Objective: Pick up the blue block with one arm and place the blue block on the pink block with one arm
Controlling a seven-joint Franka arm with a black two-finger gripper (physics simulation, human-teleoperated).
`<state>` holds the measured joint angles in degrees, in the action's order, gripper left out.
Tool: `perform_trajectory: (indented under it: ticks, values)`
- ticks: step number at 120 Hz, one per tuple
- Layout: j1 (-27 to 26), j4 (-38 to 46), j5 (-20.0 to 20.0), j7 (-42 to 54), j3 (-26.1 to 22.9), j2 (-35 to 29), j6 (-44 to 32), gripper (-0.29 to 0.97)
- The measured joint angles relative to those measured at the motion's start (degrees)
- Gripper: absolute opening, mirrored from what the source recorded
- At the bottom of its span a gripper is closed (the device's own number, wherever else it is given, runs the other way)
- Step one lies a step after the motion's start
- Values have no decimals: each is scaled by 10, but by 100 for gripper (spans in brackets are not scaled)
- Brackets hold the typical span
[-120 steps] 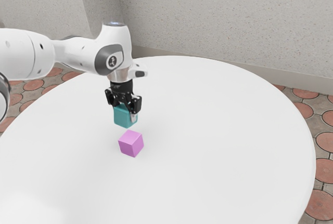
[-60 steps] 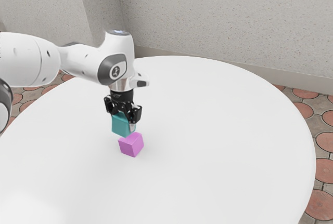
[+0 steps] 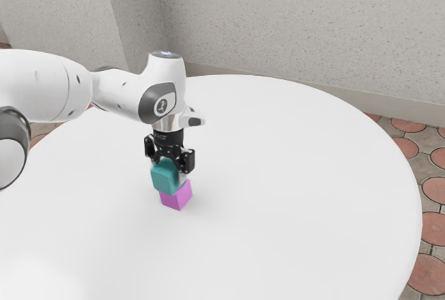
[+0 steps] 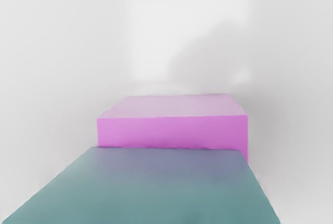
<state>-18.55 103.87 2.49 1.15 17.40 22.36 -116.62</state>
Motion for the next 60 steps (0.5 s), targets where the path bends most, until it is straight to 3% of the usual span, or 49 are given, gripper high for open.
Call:
perform_trajectory:
  ticks: [34, 60]
  values:
    - [0, -26, -1, 3, 0, -5, 0, 65]
    - [0, -108, -10, 6, 0, -13, 25, 67]
